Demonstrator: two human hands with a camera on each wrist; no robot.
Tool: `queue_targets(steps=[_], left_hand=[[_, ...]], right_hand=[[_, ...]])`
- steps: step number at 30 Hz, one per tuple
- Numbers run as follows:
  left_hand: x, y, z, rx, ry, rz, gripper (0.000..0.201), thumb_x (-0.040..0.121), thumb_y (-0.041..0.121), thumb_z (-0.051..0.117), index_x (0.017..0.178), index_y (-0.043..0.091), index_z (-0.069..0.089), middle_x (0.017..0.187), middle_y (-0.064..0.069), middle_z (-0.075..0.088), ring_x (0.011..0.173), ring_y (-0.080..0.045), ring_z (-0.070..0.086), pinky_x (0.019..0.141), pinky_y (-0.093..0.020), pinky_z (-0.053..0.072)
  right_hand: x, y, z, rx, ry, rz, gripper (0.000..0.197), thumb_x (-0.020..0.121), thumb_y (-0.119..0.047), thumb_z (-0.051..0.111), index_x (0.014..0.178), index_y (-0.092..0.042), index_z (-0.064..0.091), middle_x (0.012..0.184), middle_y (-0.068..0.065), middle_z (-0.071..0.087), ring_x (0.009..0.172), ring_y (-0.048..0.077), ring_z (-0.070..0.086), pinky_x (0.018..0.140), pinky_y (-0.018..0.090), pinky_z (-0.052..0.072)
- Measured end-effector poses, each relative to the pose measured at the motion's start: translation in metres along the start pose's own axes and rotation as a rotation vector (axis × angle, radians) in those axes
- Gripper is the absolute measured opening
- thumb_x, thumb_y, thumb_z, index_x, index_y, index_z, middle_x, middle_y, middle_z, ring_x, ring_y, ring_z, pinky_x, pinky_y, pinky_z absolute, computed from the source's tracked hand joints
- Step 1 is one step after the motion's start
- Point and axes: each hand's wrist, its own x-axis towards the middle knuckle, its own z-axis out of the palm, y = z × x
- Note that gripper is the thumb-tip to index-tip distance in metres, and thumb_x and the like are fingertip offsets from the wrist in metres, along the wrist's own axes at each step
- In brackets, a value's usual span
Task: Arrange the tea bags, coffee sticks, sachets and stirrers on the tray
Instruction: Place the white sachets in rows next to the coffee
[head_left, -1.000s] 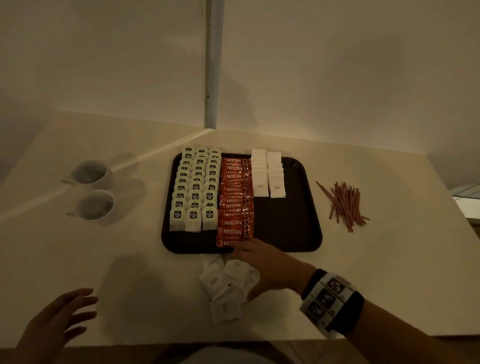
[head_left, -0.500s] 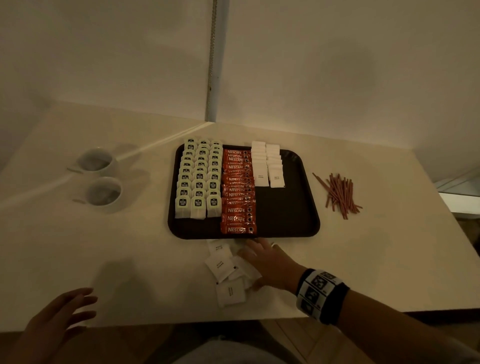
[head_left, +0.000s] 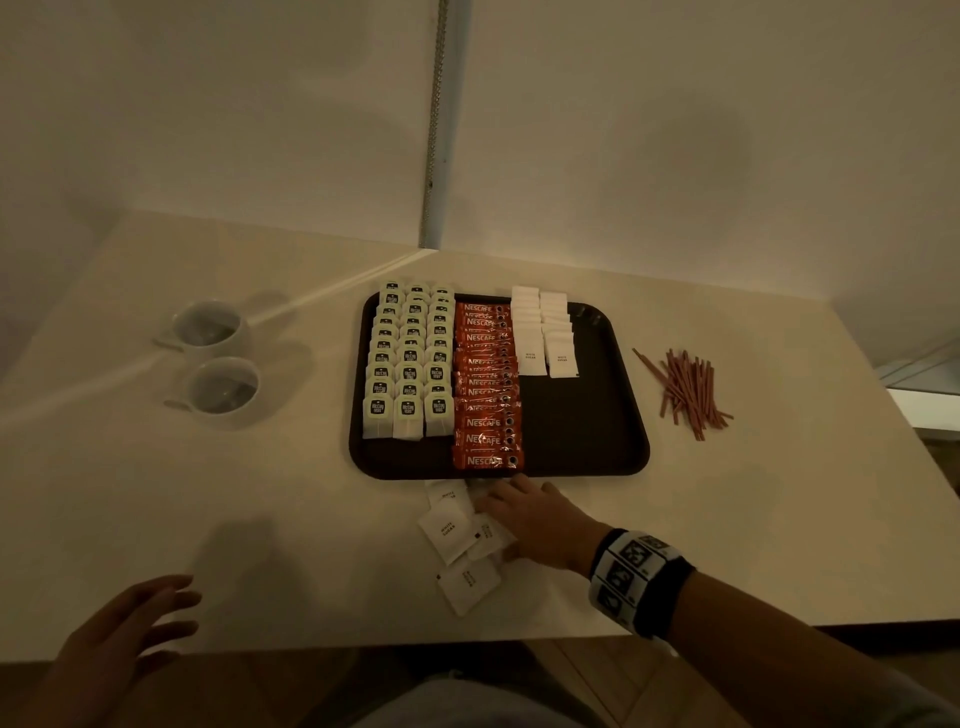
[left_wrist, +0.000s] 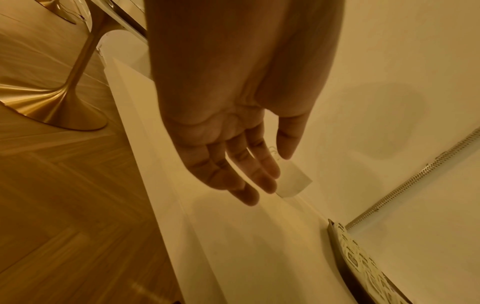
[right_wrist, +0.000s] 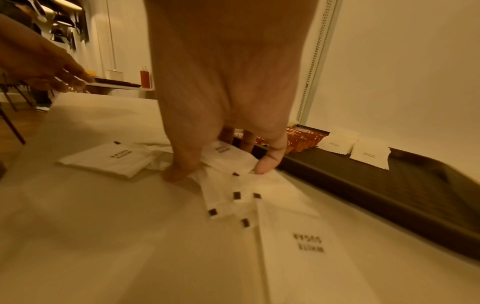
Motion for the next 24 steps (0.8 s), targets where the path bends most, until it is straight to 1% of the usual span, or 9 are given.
queue_targets(steps=[3,8,12,16,18,19,21,22,24], left_hand=[[-0.003,0.002,0.003,0.011,0.021,0.005,0.020,0.100,0.016,0.042,0.097,0.014,0.062,0.098,-0.012,0.064,0.079,-0.029,0.059,0.066,-0.030,0.039],[-0.004,0.003,0.004,0.034,0.041,-0.002,0.019,0.100,0.015,0.042,0.100,0.011,0.061,0.097,-0.013,0.064,0.078,-0.030,0.059,0.066,-0.029,0.039],[-0.006,0.005,0.005,0.048,0.034,-0.002,0.021,0.100,0.014,0.042,0.106,0.007,0.060,0.097,-0.013,0.064,0.077,-0.030,0.059,0.065,-0.029,0.039],[-0.008,0.016,0.006,0.064,0.034,0.017,0.021,0.101,0.016,0.041,0.100,0.010,0.062,0.099,-0.015,0.064,0.071,-0.027,0.063,0.061,-0.027,0.044],[-0.009,0.024,0.009,0.072,0.025,0.024,0.022,0.100,0.017,0.042,0.099,0.012,0.063,0.105,-0.017,0.064,0.076,-0.030,0.061,0.065,-0.029,0.042],[-0.008,0.029,0.011,0.079,0.021,0.042,0.021,0.100,0.017,0.042,0.098,0.013,0.063,0.106,-0.018,0.064,0.078,-0.030,0.061,0.066,-0.029,0.042],[-0.009,0.040,0.019,0.103,0.013,0.097,0.021,0.100,0.014,0.043,0.097,0.014,0.064,0.102,-0.016,0.066,0.074,-0.027,0.063,0.063,-0.028,0.046],[-0.010,0.047,0.025,0.110,0.005,0.124,0.021,0.100,0.014,0.043,0.097,0.014,0.064,0.100,-0.015,0.066,0.074,-0.026,0.064,0.061,-0.029,0.047],[-0.012,0.061,0.038,0.109,-0.010,0.174,0.021,0.099,0.013,0.044,0.097,0.013,0.064,0.099,-0.014,0.066,0.080,-0.029,0.062,0.066,-0.034,0.045]], right_hand=[[0.001,0.005,-0.003,0.032,-0.016,0.025,0.070,0.083,-0.034,0.066,0.141,-0.020,0.029,0.144,0.003,0.028,0.132,0.025,0.028,0.102,0.048,0.040],[0.001,0.007,-0.004,0.062,0.011,0.025,0.067,0.084,-0.029,0.065,0.139,-0.012,0.031,0.144,0.007,0.033,0.129,0.024,0.035,0.103,0.041,0.041],[0.001,0.013,-0.005,0.078,0.013,0.010,0.060,0.088,-0.026,0.061,0.138,-0.012,0.033,0.142,0.008,0.038,0.128,0.023,0.037,0.104,0.038,0.039],[-0.006,0.020,-0.014,0.110,-0.001,-0.009,0.055,0.091,-0.022,0.057,0.139,-0.012,0.031,0.142,0.007,0.036,0.125,0.022,0.038,0.102,0.035,0.040],[-0.009,0.024,-0.021,0.159,-0.009,-0.008,0.049,0.093,-0.013,0.051,0.138,-0.013,0.032,0.141,0.007,0.037,0.122,0.021,0.041,0.101,0.033,0.040],[-0.009,0.027,-0.024,0.198,-0.015,-0.004,0.048,0.093,-0.009,0.050,0.138,-0.014,0.033,0.141,0.007,0.038,0.121,0.021,0.042,0.101,0.033,0.040],[-0.008,0.031,-0.029,0.287,-0.035,0.008,0.047,0.092,-0.008,0.052,0.136,-0.015,0.035,0.139,0.004,0.039,0.120,0.020,0.044,0.102,0.033,0.040],[-0.007,0.032,-0.033,0.323,-0.049,0.013,0.047,0.091,-0.009,0.054,0.134,-0.016,0.037,0.137,0.004,0.040,0.119,0.019,0.044,0.101,0.032,0.040],[-0.007,0.037,-0.041,0.389,-0.067,0.020,0.043,0.091,-0.014,0.057,0.130,-0.018,0.041,0.134,0.002,0.043,0.116,0.017,0.046,0.099,0.030,0.041]])
